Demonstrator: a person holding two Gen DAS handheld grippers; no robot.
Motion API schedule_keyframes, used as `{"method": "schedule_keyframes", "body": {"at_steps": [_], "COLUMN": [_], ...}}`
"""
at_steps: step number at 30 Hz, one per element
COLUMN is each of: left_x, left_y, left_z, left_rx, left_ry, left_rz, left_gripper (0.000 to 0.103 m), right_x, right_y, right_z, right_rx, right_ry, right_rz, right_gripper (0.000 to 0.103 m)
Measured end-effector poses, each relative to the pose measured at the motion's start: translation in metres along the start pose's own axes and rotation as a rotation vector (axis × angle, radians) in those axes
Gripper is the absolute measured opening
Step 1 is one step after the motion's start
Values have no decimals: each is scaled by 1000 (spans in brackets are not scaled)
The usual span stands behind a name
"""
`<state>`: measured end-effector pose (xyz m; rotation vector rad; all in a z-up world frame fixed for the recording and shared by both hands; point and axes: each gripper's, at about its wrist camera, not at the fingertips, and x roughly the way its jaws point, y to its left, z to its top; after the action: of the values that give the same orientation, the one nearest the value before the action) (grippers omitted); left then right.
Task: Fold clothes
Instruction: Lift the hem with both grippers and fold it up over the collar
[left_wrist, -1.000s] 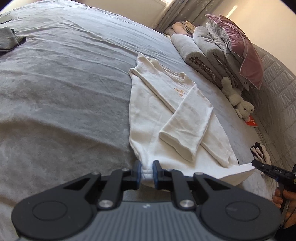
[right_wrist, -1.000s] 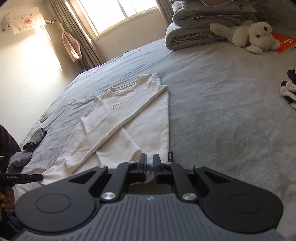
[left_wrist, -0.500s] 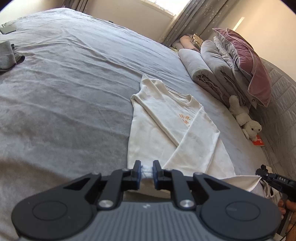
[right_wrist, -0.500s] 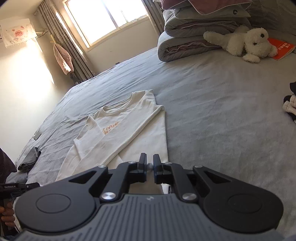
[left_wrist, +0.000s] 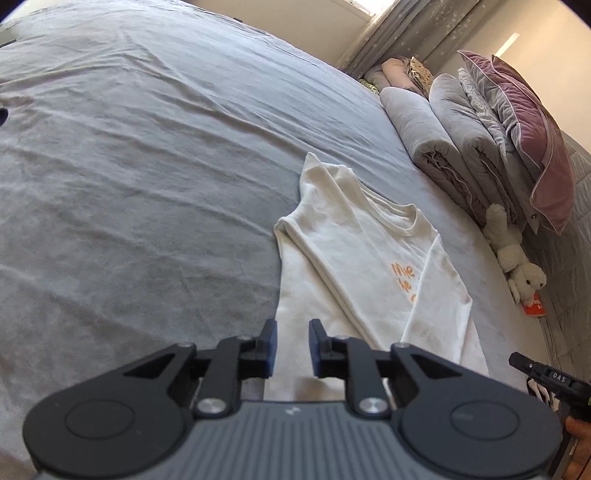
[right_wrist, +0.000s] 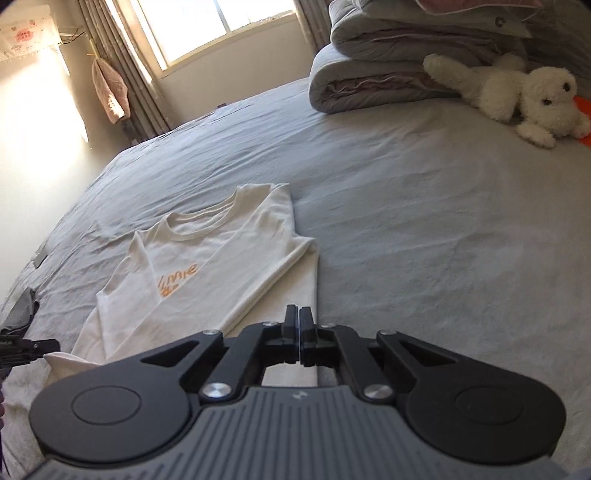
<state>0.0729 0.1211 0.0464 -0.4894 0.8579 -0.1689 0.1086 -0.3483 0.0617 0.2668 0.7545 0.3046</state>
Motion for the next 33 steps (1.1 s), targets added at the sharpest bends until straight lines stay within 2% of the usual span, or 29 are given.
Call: {"method": "schedule_keyframes", "body": {"at_steps": [1, 2, 3, 4, 8, 11, 12, 15, 18, 19, 20, 21, 22, 23, 25, 26, 33], "left_x": [-1, -5, -9, -12, -29, -35, -34, -28, -20, -18, -15, -12, -10, -9, -10, -12, -18], "left_y": [3, 5, 7, 7, -1, -4, -5, -8, -12, -13, -14, -16, -17, -18, -19, -20, -36], "left_z": [0, -2, -4, -7, -22, -32, -34, -38, -41, -42, -43, -45, -46, -47, -47, -46, -36], "left_rx": [-3, 1, 4, 6, 74, 110, 115, 141, 162, 169, 176, 185, 197, 206, 210, 219, 293], "left_ry": [1, -3, -3, 3, 5, 9, 14, 15, 10, 13, 15, 18, 21, 21, 9, 2, -94], "left_rz": [-6, -5, -14, -38, -92, -128, -132, -110, -103, -104, -106, -99, -78, -66, -61, -57, -6], "left_gripper": [37, 38, 38, 42, 61, 72, 72, 72, 67, 59, 46, 36, 18, 9, 8, 8, 7], "right_x": [-3, -6, -9, -13, -25, -37, -38, -41, -37, -36, -33, -31, -28, -26, -23, -24, -29], "right_y": [-2, -3, -4, -4, -8, -5, -4, 2, 7, 8, 9, 11, 12, 13, 15, 15, 24], "right_z": [-1, -2, -5, -7, -11, -15, -18, -25, -32, -33, -35, -37, -39, -41, -43, -43, -32], "right_rx": [-22, -51, -79, -106, -113, -129, -139, -169, -199, -202, -207, -212, -217, -223, -237, -240, -294], "right_ry": [7, 17, 26, 35, 65, 67, 74, 95, 122, 132, 143, 155, 168, 179, 187, 177, 74], "right_rz": [18, 27, 30, 34, 96, 161, 172, 206, 208, 212, 208, 193, 180, 172, 154, 147, 71], "right_gripper": [18, 25, 40, 45, 47, 63, 66, 66, 66, 66, 66, 64, 55, 49, 14, 8, 7]}}
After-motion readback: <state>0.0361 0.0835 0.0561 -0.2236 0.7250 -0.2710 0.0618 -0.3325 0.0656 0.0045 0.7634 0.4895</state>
